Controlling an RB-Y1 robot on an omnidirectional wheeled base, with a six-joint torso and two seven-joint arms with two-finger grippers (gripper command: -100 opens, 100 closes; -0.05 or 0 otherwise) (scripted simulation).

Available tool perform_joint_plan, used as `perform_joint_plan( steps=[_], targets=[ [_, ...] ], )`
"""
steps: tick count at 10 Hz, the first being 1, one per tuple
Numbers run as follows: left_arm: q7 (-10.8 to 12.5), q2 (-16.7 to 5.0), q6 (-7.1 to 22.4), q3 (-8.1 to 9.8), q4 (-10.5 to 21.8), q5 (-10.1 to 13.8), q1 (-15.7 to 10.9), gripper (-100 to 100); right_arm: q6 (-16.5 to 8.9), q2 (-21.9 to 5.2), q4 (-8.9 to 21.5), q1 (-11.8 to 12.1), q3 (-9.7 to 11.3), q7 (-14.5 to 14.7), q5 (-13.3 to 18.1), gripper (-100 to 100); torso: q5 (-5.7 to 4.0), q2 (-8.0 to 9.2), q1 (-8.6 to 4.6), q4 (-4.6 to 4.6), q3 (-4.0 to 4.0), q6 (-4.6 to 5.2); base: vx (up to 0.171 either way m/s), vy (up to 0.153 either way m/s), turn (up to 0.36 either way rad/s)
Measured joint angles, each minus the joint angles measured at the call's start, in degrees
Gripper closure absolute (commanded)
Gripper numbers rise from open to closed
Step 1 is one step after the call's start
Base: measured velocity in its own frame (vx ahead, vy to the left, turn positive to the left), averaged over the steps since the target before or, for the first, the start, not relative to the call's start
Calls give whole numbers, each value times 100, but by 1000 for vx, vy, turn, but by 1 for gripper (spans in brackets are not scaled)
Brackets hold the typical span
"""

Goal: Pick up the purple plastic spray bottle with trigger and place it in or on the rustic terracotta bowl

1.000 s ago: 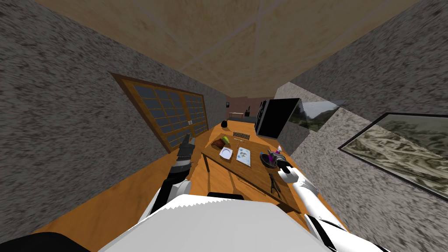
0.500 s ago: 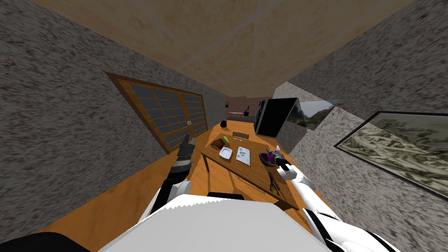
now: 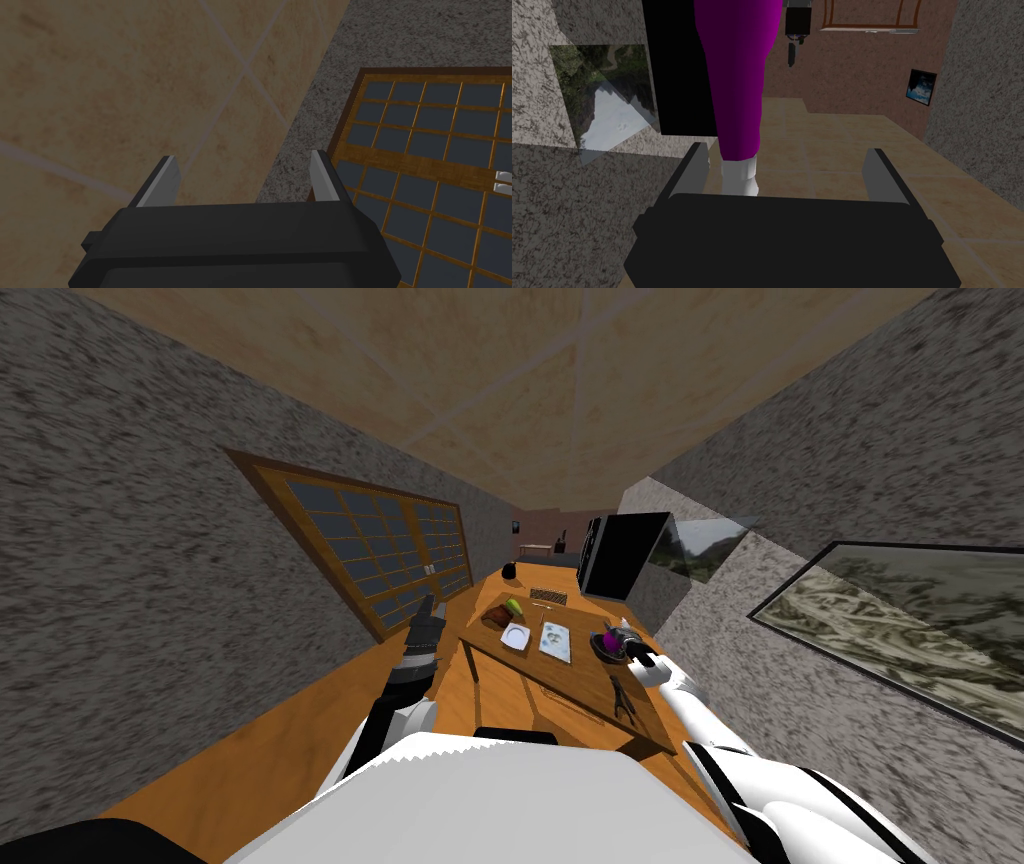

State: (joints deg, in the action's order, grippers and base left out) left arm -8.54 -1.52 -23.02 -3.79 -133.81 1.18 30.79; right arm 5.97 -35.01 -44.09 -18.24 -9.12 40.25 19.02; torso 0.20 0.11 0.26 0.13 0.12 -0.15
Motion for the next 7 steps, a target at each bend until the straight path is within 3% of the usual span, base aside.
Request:
perform_joint_plan(
  steps=[5, 7],
  targets=[
    [0, 0, 0, 0, 0, 0, 0, 0, 119, -366, 647, -569, 625, 238, -729, -100, 0, 2, 2, 0, 1, 0, -15, 25, -42],
    [0, 0, 0, 0, 0, 0, 0, 0, 113, -463, 748, -692, 802, 333, -971, -100, 0, 3, 3, 0, 1, 0, -16, 25, -43]
  ],
)
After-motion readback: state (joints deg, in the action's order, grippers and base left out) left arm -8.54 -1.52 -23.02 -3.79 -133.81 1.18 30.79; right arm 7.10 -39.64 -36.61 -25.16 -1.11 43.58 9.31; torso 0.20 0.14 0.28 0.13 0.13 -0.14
